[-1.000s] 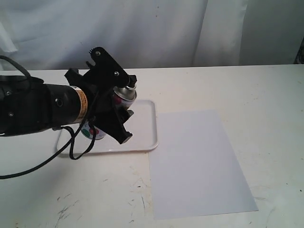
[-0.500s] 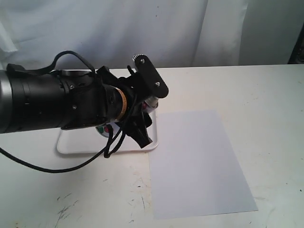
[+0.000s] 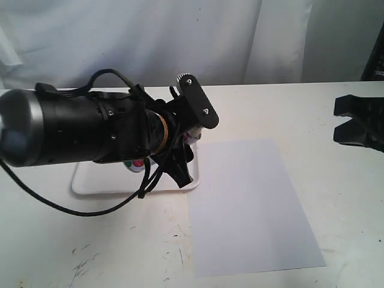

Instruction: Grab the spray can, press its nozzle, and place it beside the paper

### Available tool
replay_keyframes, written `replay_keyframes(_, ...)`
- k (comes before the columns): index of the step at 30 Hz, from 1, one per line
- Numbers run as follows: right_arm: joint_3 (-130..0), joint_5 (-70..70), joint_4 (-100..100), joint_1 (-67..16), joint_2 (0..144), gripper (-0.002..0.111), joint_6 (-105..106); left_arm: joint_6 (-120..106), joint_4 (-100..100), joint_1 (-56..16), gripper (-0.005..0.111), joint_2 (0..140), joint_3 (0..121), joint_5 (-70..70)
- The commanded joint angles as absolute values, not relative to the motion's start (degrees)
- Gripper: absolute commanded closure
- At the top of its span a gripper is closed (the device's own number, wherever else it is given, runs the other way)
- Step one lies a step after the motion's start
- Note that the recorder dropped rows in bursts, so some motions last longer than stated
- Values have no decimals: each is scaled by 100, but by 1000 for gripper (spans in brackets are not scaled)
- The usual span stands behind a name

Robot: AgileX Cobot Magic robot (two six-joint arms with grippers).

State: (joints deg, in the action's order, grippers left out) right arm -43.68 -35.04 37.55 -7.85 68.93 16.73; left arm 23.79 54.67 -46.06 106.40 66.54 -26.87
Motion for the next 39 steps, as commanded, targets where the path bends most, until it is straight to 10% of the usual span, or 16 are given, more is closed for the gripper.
replay_keyframes(1, -4427, -3202, 4039, -737, 6924, 108, 1763, 2343, 5599, -4627, 107, 10970, 7063, -3011)
replay_keyframes(39, -6881, -6245, 7048, -377, 10738, 108, 4040, 2056, 6528, -5196, 107, 11639, 7562, -2825)
